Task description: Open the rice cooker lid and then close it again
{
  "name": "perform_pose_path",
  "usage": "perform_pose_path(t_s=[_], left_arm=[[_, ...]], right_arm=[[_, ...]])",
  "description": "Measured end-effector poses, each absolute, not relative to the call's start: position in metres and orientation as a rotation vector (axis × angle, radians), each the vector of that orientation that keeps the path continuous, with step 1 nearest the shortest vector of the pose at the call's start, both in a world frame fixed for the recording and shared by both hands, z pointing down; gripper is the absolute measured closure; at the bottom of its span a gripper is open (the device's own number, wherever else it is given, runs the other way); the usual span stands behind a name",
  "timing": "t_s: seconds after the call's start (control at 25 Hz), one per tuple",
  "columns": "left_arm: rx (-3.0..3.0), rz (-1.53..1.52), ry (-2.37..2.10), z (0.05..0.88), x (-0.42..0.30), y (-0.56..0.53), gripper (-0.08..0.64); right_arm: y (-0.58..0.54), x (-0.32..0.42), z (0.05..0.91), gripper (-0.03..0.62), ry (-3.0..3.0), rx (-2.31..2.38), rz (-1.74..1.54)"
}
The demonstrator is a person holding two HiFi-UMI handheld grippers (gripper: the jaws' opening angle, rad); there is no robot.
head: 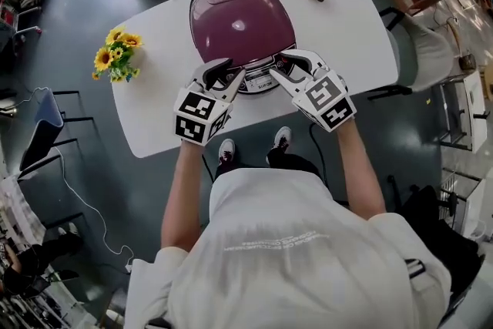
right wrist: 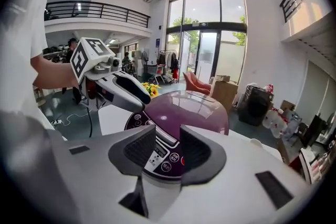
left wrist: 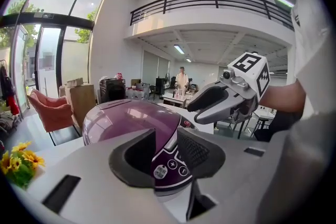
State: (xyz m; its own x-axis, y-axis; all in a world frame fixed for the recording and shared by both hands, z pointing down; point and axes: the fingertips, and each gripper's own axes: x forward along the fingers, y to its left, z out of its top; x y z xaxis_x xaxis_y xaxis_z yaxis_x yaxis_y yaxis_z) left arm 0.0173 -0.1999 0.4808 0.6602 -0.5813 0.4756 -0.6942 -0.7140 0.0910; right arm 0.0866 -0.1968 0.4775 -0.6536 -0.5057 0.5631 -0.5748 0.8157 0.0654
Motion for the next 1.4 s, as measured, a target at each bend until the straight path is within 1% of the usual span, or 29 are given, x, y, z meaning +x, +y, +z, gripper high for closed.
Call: perform_pose_path(t_s=[0.2, 0.28, 0.36, 0.48, 0.8, 1.0, 1.2, 1.4], left_arm=[[2.62, 0.726, -0.969, 0.492, 0.045, -0.195, 0.428], [2.622, 0.786, -0.964, 0.497, 0.049, -0.195, 0.428], [2.617, 0.83, -0.967, 0.5, 0.051, -0.194, 0.445], [2.61, 0.859, -0.967, 0.5, 0.055, -0.193, 0.451], [2.634, 0.994, -0.91, 0.511, 0.057, -0.192, 0.453], [2.648, 1.087, -0.861, 0.517, 0.059, -0.192, 0.471], [2.647, 1.117, -0.856, 0.518, 0.055, -0.195, 0.505], [2.643, 1.313, -0.85, 0.523, 0.059, -0.195, 0.508]], right_arm=[[-0.201, 0.085, 0.487, 0.452, -2.481, 0.671, 0.185], [-0.202, 0.079, 0.49, 0.472, -2.504, 0.615, 0.183], [-0.201, 0.076, 0.494, 0.495, -2.495, 0.563, 0.154], [-0.197, 0.074, 0.498, 0.507, -2.475, 0.515, 0.113], [-0.199, 0.071, 0.501, 0.514, -2.473, 0.536, 0.117], [-0.2, 0.073, 0.497, 0.515, -2.484, 0.569, 0.134], [-0.202, 0.077, 0.497, 0.514, -2.48, 0.606, 0.162], [-0.208, 0.087, 0.498, 0.515, -2.473, 0.668, 0.189]])
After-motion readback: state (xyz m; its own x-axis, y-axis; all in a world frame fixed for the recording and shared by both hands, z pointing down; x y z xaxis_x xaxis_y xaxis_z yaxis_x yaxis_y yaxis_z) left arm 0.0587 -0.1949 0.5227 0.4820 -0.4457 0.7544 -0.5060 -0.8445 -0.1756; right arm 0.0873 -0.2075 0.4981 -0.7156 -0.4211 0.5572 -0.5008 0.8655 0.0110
